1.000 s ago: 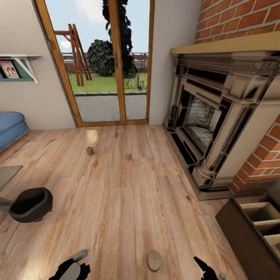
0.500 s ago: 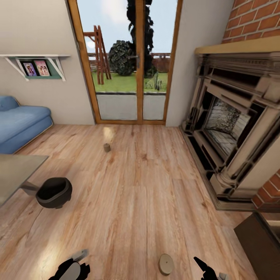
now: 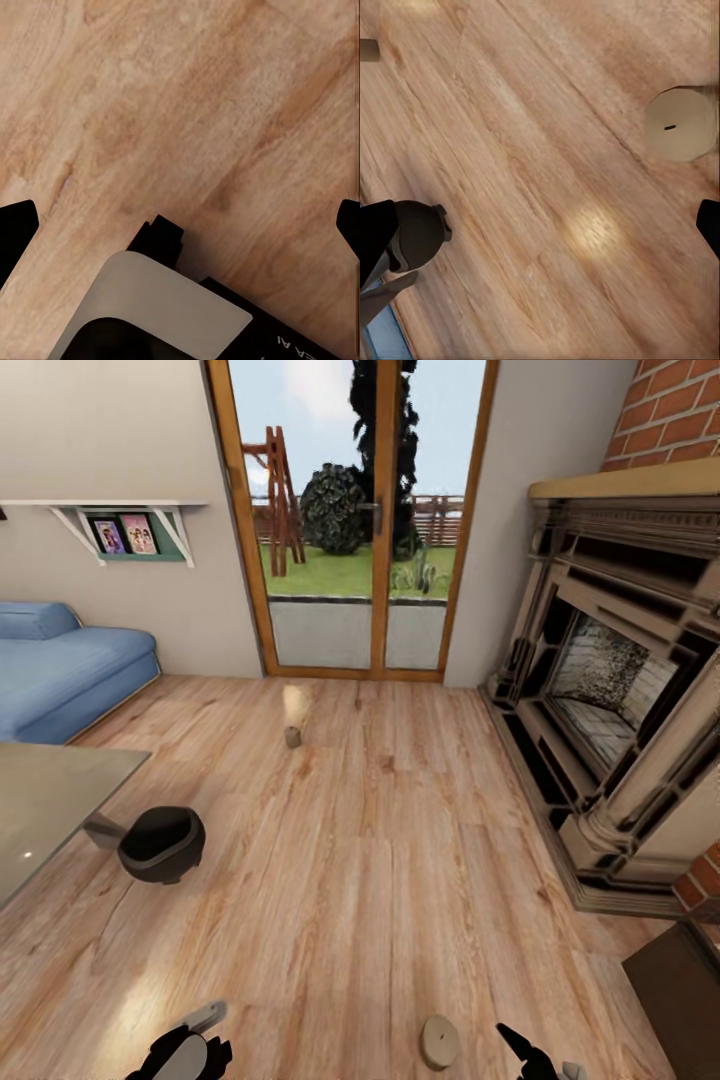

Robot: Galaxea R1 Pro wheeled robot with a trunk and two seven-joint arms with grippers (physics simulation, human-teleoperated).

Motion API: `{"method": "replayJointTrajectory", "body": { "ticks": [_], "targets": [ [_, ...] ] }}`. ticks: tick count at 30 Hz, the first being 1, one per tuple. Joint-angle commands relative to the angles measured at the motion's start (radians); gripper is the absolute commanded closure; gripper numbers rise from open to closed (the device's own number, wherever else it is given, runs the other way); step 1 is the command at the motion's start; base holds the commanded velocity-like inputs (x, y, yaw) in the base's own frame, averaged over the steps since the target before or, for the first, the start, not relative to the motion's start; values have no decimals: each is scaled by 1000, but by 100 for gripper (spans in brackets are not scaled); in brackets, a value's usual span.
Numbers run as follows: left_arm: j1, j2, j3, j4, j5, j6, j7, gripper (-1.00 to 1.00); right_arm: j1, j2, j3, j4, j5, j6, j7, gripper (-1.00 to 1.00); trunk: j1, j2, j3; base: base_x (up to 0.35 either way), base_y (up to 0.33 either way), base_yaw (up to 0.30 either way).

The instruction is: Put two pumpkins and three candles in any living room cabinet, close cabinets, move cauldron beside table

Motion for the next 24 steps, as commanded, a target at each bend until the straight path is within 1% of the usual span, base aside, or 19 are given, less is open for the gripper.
{"method": "replayJointTrajectory", "body": {
  "ticks": [1, 3, 4, 8, 9, 10, 11, 13, 16, 20, 24],
  "targets": [
    [-1, 1, -3, -1, 3, 3, 7, -100, -1, 0, -3, 0, -6, 9, 1, -100, 0, 0, -1, 96, -211, 1],
    [-1, 1, -4, -1, 3, 3, 7, -100, -1, 1, -3, 0, -5, -5, -19, -100, 0, 0, -1, 133, -126, 0],
    [-1, 1, -4, -2, 3, 3, 7, -100, -1, 1, -3, 0, -5, -14, -42, -100, 0, 0, -1, 78, -63, 0],
    [-1, 1, -5, -2, 3, -15, 7, -100, -1, 2, -5, -5, -5, -30, -190, -100, 0, 0, -1, 29, -23, 0],
    [-1, 1, -6, -2, 3, -24, 6, -100, -1, 2, -4, -8, -4, -32, -239, -100, 0, 0, -1, 7, -5, 0],
    [-1, 1, -6, -2, 3, -28, 6, -100, -1, 2, 6, -10, 1, -33, -283, -100, 0, 0, -1, 3, -3, 0],
    [-1, 1, -6, -2, 3, -30, 6, -100, -1, 2, 24, -11, 11, -33, -309, -100, 0, 0, -1, 9, 6, 0],
    [-1, 1, -7, -2, 3, -32, 5, -100, -1, 2, 77, -20, 38, -34, -350, -100, 0, 0, -1, 87, 102, 0],
    [-1, 1, -8, -2, 3, -34, 6, -100, -1, 2, 109, -35, 50, -38, -365, -100, 0, 0, -1, 168, 187, 0],
    [-1, 1, -9, -2, 3, -34, 6, -100, -1, 2, 123, -45, 54, -88, -368, -100, 0, 0, -1, 107, 111, 0],
    [-1, 1, -10, -2, 3, -34, 6, -100, -1, 2, 133, -47, 58, -107, -369, -100, 0, 0, -1, 124, 132, 0]
  ]
}}
